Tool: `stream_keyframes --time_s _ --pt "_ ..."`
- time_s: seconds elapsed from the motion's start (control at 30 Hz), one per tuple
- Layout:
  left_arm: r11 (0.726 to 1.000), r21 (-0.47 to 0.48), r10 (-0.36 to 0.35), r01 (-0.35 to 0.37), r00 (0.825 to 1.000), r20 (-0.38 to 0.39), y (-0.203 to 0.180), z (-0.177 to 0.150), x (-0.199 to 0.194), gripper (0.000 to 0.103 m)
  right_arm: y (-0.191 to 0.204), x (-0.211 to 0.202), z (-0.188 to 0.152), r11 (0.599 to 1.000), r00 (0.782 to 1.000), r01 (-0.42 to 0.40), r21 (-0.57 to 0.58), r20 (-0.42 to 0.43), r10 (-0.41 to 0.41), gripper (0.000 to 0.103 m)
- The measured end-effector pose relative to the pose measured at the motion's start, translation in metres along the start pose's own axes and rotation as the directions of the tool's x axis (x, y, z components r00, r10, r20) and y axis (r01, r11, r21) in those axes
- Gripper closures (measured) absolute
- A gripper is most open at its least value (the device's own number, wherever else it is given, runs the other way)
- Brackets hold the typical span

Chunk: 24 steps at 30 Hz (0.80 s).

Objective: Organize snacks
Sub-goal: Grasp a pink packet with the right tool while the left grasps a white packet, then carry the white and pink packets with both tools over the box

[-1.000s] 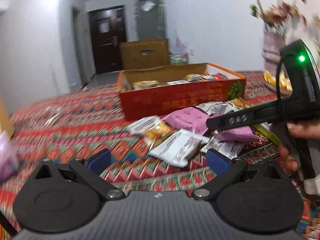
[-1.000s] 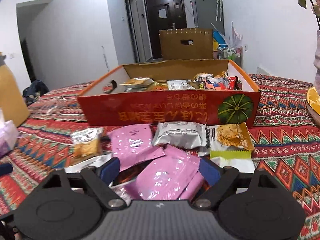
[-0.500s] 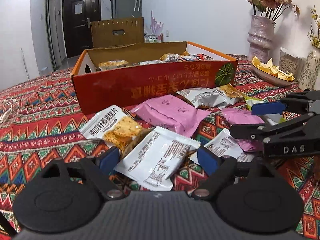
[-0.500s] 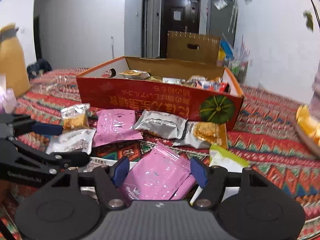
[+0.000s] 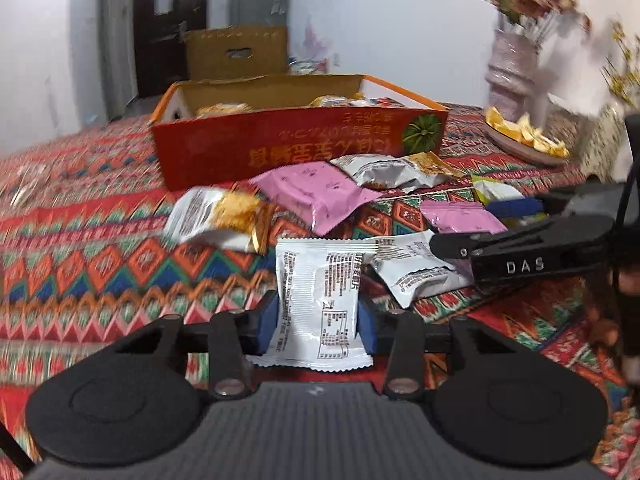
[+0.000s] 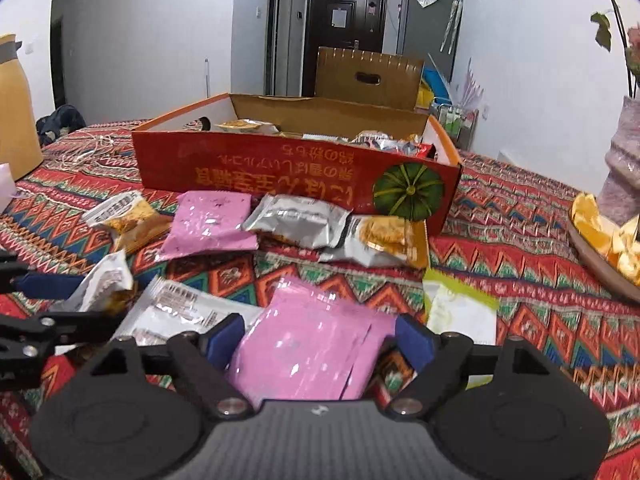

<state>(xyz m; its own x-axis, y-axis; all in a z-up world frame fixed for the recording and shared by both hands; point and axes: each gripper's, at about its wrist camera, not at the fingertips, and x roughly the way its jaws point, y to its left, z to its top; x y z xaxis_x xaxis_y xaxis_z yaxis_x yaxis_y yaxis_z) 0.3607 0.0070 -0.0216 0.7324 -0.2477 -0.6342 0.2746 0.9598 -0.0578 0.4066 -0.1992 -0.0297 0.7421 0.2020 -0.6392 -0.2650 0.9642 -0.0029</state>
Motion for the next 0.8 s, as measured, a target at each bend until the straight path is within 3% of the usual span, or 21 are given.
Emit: stream_keyframes --time_s 0.1,0.13,0.17,0.27,0.47,0.63,0.8 --pt "0.997 -0.066 0.028 -0.029 1.0 -0.006 0.001 -0.009 -0.016 0.066 -0.001 -0.009 -0.007 1.0 1.0 0.025 0.013 0.011 -0.025 0.022" --pt "0.996 -0.083 0.032 -0.033 0.999 -0.009 0.001 -0.012 -0.022 0.066 -0.001 -0.012 -0.008 1.0 1.0 0.021 0.014 0.015 -0.021 0.028" --pt "0.994 -0.1 0.036 -0.037 0.999 -0.013 0.001 -0.016 -0.028 0.066 -0.001 -0.013 -0.009 1.0 1.0 0.002 0.014 0.01 -0.003 0.042" --pt "0.991 -0.129 0.04 -0.041 0.999 -0.01 -0.003 -0.023 -0.044 0.066 0.004 -0.022 -0.012 0.999 0.999 -0.049 0.003 0.009 0.049 0.042" --pt "0.982 -0.183 0.051 -0.044 0.998 0.034 -0.016 -0.034 -0.089 0.066 0.014 -0.077 -0.035 0.998 0.995 -0.066 0.022 0.078 0.064 0.042" --pt "0.983 -0.178 0.041 -0.032 0.998 0.042 -0.036 -0.044 -0.117 0.066 0.018 -0.126 -0.059 0.996 0.992 -0.085 0.03 0.099 0.082 0.042" --pt "0.987 -0.158 0.029 -0.012 0.994 0.102 -0.049 -0.038 -0.14 0.066 0.019 -0.161 -0.061 0.997 0.986 -0.082 0.008 0.146 0.08 0.042"
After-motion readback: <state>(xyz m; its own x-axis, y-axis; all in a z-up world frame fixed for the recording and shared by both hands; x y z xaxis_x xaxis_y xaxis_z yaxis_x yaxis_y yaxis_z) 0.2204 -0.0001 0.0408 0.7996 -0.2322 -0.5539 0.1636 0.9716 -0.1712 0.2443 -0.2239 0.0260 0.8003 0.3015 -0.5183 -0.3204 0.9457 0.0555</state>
